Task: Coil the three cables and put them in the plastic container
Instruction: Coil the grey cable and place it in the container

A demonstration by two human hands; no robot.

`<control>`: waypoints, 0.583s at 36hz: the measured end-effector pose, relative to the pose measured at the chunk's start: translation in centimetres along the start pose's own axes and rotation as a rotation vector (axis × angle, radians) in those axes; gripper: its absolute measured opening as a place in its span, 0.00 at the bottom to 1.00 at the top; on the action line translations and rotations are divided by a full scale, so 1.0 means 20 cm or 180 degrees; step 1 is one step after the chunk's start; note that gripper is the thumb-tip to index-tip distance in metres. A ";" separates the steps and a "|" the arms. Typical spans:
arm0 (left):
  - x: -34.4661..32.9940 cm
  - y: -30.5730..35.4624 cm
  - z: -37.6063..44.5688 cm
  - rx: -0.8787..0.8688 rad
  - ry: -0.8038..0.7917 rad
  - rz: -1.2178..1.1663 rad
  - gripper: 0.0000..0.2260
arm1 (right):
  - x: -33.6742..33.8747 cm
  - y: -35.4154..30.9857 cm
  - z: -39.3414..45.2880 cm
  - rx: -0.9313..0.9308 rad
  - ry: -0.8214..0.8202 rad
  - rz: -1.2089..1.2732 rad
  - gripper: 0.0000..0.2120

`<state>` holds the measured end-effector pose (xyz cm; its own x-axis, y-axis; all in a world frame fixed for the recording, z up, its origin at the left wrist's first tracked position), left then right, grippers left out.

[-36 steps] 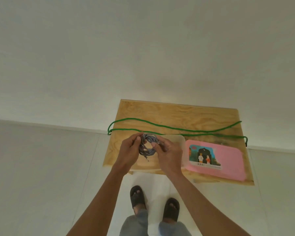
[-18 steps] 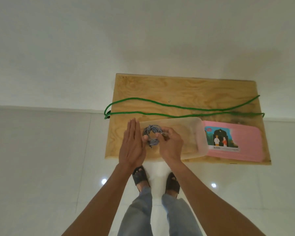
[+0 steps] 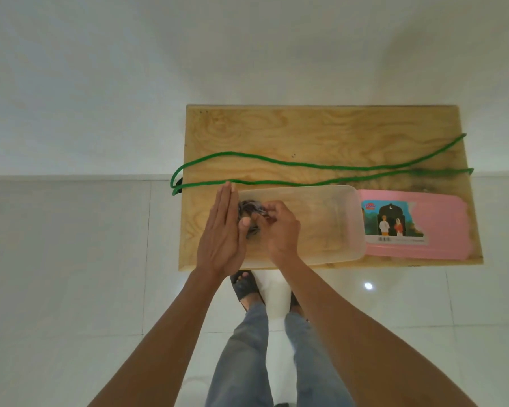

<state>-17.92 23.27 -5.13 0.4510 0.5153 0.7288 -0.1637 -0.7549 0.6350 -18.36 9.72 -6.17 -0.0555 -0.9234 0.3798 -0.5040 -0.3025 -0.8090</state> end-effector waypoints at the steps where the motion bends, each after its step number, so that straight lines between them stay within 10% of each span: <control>1: 0.00 0.00 0.00 -0.0016 0.0015 0.0009 0.28 | 0.00 0.00 0.00 -0.0003 -0.0020 0.0035 0.08; 21: 0.16 0.04 -0.06 0.0305 0.0092 -0.0450 0.32 | 0.20 -0.09 -0.10 -0.0162 -0.0313 -0.0065 0.20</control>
<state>-17.73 24.81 -2.01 0.4380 0.6294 0.6419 -0.0153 -0.7087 0.7053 -19.46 7.04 -2.20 0.0389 -0.9367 0.3480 -0.5475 -0.3113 -0.7768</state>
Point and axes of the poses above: each hand's wrist, its own z-axis towards the middle knuckle, its own x-axis out of the back of the hand, y = z × x, the point moved 4 cm from there along z, towards the middle knuckle, and after that the axes turned 10 degrees about -y, right-handed, at the moved point
